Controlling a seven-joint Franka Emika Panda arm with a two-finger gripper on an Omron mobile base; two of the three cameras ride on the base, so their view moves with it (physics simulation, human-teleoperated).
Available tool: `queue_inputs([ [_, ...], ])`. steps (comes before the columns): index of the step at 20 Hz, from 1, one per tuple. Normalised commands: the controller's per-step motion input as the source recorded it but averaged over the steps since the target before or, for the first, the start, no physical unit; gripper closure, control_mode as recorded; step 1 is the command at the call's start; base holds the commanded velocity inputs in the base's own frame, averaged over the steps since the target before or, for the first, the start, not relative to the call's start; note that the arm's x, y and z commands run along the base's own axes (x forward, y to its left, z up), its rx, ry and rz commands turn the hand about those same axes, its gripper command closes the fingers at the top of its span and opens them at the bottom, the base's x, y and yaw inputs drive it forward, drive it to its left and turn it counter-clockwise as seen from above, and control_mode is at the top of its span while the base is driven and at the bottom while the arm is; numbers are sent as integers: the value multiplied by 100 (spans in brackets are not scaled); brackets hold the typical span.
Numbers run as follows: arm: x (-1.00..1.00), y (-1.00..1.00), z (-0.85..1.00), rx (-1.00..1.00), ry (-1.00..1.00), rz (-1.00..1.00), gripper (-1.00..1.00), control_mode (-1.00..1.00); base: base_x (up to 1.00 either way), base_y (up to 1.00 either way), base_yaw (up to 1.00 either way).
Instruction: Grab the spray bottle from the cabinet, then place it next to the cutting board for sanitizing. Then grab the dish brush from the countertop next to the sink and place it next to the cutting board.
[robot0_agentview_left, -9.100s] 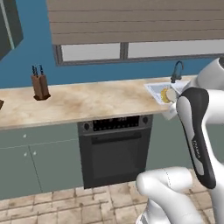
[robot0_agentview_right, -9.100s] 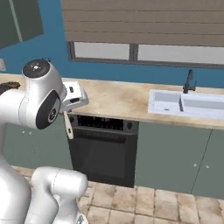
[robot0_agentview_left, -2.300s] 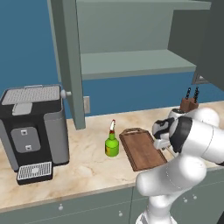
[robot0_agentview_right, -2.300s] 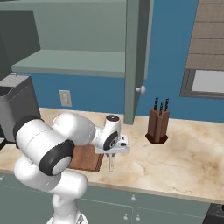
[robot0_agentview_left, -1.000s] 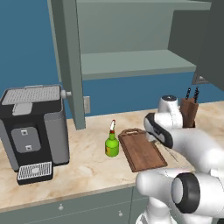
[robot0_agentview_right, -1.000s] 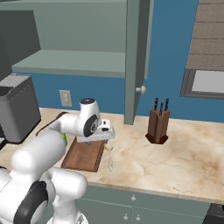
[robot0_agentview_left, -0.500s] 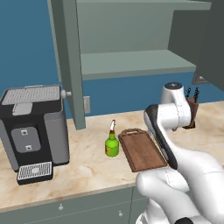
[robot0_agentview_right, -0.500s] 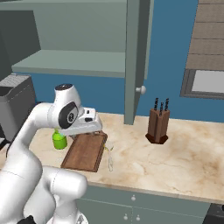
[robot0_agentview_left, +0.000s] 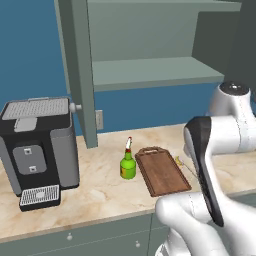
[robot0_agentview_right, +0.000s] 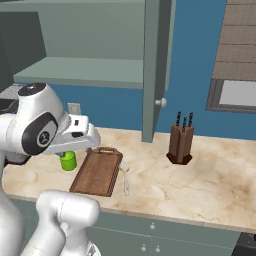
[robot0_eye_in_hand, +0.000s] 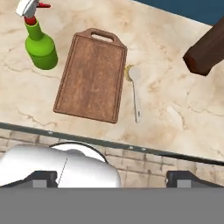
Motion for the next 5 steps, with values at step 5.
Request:
queue_inputs([
  [5, -92, 21, 81, 18, -15, 0, -100, -100, 0, 0, 0],
])
